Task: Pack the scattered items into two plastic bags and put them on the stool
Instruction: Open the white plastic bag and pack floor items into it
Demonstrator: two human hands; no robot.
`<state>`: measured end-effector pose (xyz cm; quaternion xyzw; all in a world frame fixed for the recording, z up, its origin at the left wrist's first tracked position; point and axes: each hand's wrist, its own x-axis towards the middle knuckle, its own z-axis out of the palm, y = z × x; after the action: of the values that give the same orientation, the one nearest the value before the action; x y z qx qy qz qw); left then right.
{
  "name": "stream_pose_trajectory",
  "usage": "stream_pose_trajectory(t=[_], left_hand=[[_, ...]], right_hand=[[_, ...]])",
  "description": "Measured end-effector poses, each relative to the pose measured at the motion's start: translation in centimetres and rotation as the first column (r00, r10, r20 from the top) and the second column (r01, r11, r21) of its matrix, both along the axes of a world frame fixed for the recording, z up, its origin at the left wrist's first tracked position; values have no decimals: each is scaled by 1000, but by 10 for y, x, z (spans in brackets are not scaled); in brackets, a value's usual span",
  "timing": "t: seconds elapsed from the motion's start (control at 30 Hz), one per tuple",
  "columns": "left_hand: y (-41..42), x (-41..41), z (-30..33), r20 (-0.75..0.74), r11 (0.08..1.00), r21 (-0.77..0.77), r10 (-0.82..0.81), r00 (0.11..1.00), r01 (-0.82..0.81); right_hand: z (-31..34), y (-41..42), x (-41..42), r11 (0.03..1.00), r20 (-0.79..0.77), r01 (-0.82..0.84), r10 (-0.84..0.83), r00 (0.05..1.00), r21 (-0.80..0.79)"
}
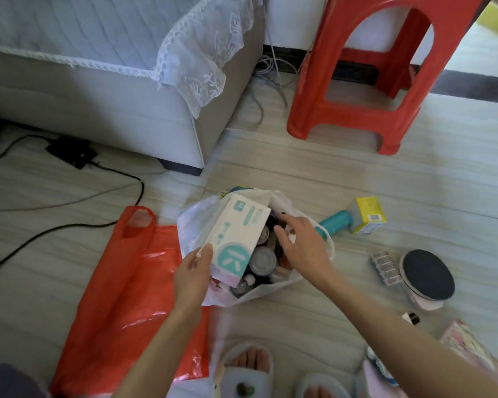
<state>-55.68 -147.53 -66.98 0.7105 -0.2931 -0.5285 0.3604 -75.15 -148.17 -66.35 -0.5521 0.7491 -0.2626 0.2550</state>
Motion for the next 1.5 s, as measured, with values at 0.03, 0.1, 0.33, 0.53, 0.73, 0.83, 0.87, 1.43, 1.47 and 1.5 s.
stream_pose_trajectory(t=[0.03,0.1,0.33,0.53,0.73,0.83,0.87,1.43,1.47,1.5], left_hand=[[2,0,-5,-6,1000,3,11,1000,-11],[5,-3,-9,-18,999,-6,33,999,-33],[16,4,-15,13,998,8,-57,998,57],[30,27,-33,531,968,217,-226,817,127],[33,41,-26,304,961,-4,-263,916,277],[36,45,-8,215,940,-140,-277,936,310],[38,47,0,184,936,-156,-286,940,316],[45,27,34,203,922,-267,-232,951,282],[45,24,33,207,917,-279,-234,950,286],[45,22,32,211,912,-285,-240,948,295]], right_hand=[[1,2,5,1000,73,-22,23,997,-15],[-1,8,21,989,208,-142,130,969,45],[-13,18,40,862,-45,-397,431,901,314],[-15,20,49,858,-148,-386,453,879,338],[-15,22,61,877,-115,-364,415,902,313],[-15,20,69,880,-66,-351,390,918,320],[-16,19,73,879,-15,-370,392,920,300],[-39,20,-5,830,445,522,-549,707,195],[-44,22,-19,782,385,591,-616,688,196],[-49,24,-31,748,329,629,-661,675,213]])
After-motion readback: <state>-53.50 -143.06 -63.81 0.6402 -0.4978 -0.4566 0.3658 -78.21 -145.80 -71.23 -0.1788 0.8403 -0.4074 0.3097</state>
